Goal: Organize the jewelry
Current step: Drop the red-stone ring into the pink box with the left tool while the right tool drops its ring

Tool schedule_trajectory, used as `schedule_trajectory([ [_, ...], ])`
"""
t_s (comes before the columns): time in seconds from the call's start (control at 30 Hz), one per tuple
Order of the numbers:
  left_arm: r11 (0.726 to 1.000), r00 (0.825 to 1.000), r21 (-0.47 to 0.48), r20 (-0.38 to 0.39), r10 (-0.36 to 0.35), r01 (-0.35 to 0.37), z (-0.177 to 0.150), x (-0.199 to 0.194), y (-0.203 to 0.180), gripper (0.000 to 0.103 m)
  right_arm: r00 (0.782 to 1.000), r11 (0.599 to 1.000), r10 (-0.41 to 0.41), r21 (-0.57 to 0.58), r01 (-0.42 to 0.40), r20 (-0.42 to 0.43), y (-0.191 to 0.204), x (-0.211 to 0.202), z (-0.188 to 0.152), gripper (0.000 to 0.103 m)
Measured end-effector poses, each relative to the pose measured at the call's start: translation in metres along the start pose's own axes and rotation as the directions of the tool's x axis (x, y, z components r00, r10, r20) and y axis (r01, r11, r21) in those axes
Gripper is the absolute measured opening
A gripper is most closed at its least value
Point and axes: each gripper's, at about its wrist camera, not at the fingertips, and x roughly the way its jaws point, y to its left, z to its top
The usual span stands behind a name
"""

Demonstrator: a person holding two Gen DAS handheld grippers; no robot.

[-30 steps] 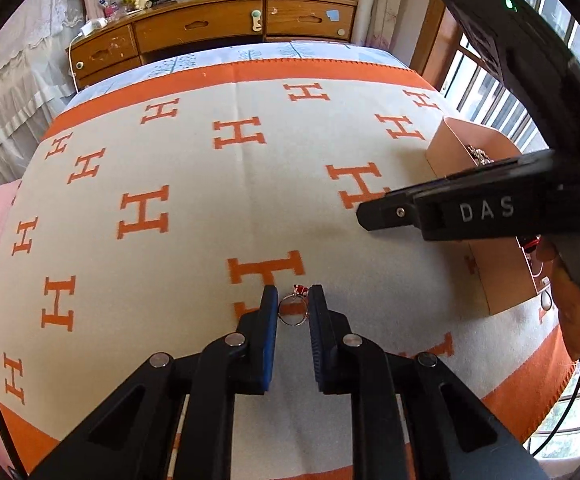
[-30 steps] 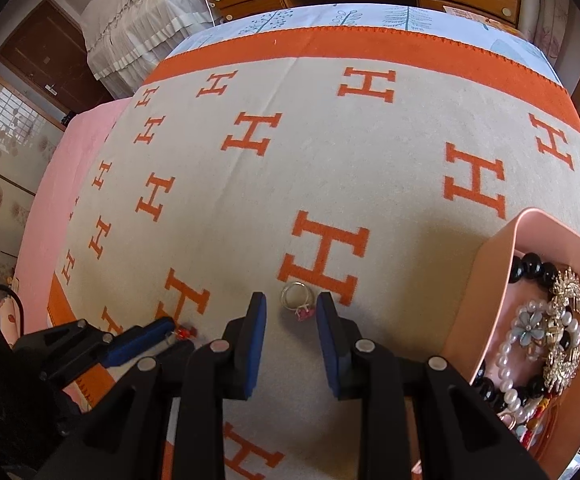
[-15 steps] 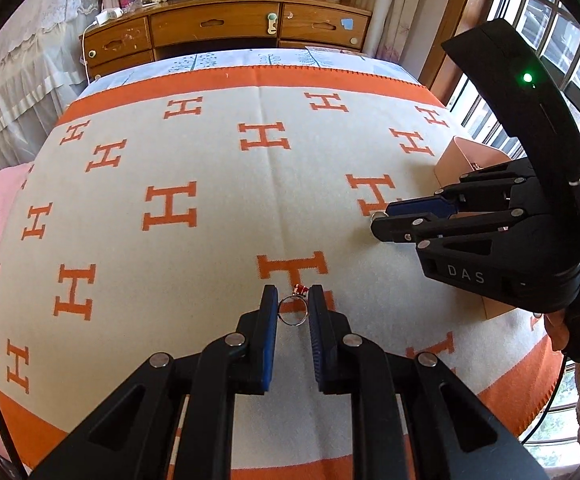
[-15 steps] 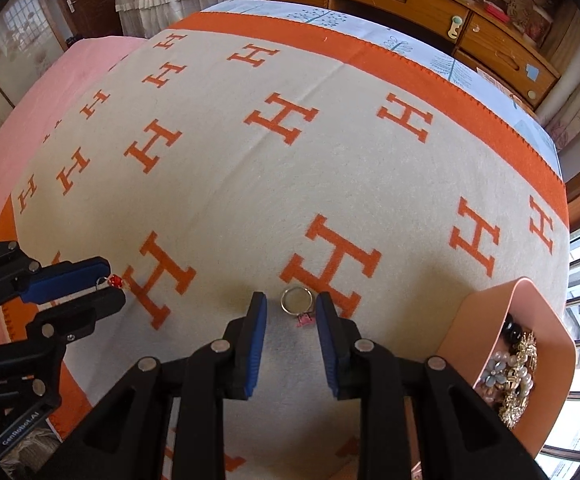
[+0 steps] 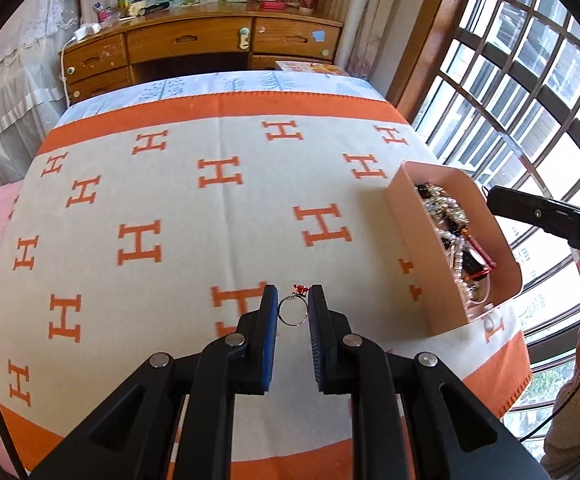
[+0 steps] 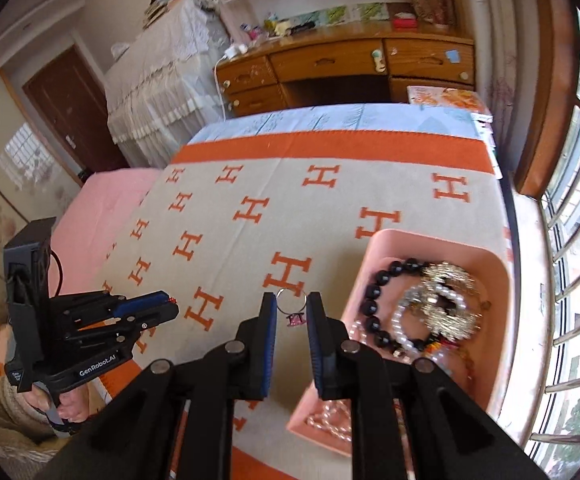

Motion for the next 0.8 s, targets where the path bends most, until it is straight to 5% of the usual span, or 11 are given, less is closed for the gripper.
schedule_trajectory([
  [0.3,0.981,0.99,0.137,0.009,-0.138,0.136,0.05,0.018,-0.087,0.013,0.999,0.982,-0.043,0.182,0.039,0.014,-0.05,-0.019,-0.032,0.015],
  [0.57,0.971,0.981,0.163,-0.106,-0.162,0.177,0.071,0.07,-0.126,0.014,0.996,0.96,-0.09,0.264,0.093,-0.022,-0.075,-0.01,-0.045,0.016],
  [0.7,0.971,0.977,0.153,-0.135,-0.166,0.186,0.074,0.083,-0.129,0.032,0.997,0.948,-0.077,0.307,0.077,-0.011,-0.083,-0.008,-0.044,0.021],
  [0.8,0.975,0.982,0.148,-0.116,-0.15,0.166,0.073,0.08,-0.127,0.055,0.998,0.943,-0.066,0.328,0.054,0.023,-0.085,-0.011,-0.044,0.028],
])
